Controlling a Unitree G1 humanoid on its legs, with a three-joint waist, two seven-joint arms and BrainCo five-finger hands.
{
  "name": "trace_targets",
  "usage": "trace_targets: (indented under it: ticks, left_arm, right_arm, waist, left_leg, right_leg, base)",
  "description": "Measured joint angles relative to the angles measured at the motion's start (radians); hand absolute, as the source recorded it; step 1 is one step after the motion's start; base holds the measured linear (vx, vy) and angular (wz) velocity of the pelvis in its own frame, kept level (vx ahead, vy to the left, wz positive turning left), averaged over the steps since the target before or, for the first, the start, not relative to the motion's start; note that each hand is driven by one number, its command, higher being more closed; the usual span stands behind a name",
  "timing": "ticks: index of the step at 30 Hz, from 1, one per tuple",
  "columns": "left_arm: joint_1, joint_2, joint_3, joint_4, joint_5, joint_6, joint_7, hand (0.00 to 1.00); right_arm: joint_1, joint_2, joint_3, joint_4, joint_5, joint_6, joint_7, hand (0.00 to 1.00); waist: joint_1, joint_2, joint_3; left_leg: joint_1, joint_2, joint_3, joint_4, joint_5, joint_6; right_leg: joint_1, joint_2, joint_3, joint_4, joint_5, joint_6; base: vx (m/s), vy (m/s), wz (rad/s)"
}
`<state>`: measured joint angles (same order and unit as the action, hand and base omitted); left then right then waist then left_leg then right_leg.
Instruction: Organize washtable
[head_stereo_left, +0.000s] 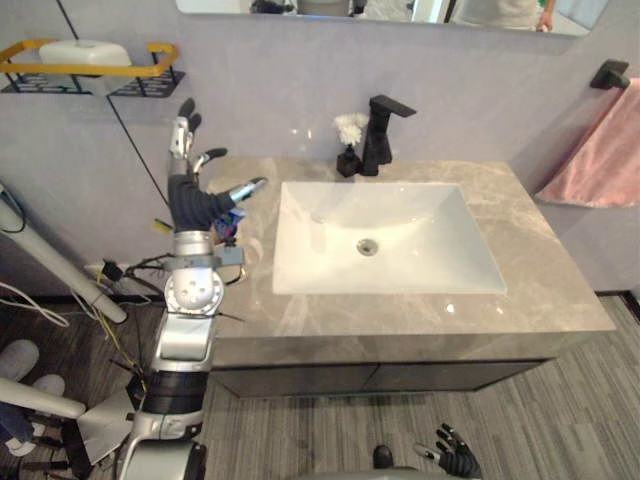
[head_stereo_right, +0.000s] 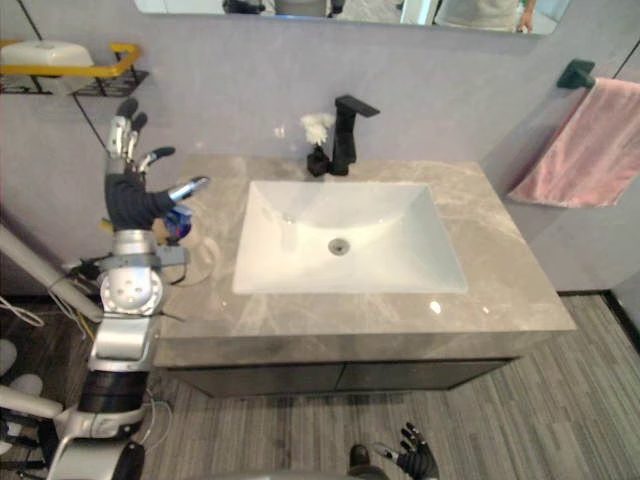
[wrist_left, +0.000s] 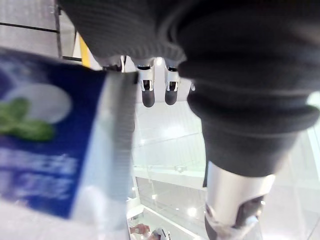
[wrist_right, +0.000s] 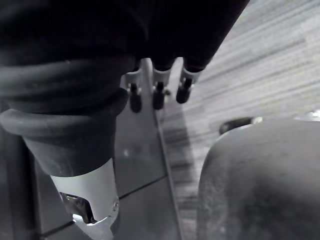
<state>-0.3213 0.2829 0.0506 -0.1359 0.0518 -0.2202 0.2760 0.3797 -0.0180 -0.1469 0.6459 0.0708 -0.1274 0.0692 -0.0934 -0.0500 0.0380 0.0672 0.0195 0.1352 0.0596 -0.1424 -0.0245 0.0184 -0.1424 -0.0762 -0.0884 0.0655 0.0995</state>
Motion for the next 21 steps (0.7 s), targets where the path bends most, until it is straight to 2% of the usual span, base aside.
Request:
trace_targets:
  ticks: [8,11,15,19,21]
  left_arm:
    - [0.000,-0.001,0.005,-0.103,0.000,-0.027,0.033,0.00]
    - [0.006,-0.002,0.032,-0.153,-0.001,-0.035,0.035,0.00]
    - [0.074,-0.007,0.077,-0.252,-0.008,-0.069,0.035,0.00]
    - [0.161,-0.038,0.126,-0.346,-0.091,-0.098,0.026,0.00]
    - [0.212,-0.067,0.158,-0.385,-0.155,-0.117,0.016,0.00]
  right_arm:
    - [0.000,0.000,0.002,0.006,0.010,0.000,0.000,0.00]
    - [0.000,0.000,0.002,0.012,0.011,0.000,0.000,0.00]
    - [0.001,0.000,0.002,0.019,0.019,0.000,-0.001,0.00]
    - [0.001,0.000,-0.001,0.019,0.019,0.000,-0.001,0.00]
    - [0.000,0.001,-0.004,0.019,0.019,0.000,-0.001,0.00]
  waist:
    - [0.002,0.000,0.000]
    - [0.004,0.000,0.000]
    - [0.006,-0.001,0.000]
    - [0.011,0.001,-0.001]
    - [0.025,0.001,-0.001]
  left_leg:
    - [-0.001,0.000,-0.008,0.008,0.000,0.000]
    - [-0.001,0.000,-0.010,0.008,0.000,0.000]
    - [-0.004,-0.001,-0.019,0.008,0.000,0.000]
    - [0.000,0.000,-0.035,0.006,0.000,0.000]
    - [0.001,0.000,-0.042,-0.005,0.008,-0.002]
  right_leg:
    - [0.002,-0.001,-0.003,0.009,-0.003,0.003]
    - [0.002,-0.001,-0.004,0.013,-0.004,0.003]
    - [0.003,-0.002,-0.008,0.015,-0.009,0.007]
    - [0.013,-0.002,-0.031,0.018,-0.017,0.005]
    - [0.013,-0.001,-0.036,0.020,-0.020,0.001]
  base:
    - [0.00,0.000,0.02]
    - [0.00,0.000,0.00]
    - [-0.01,-0.023,0.06]
    - [0.01,-0.028,0.12]
    - [-0.01,-0.041,0.13]
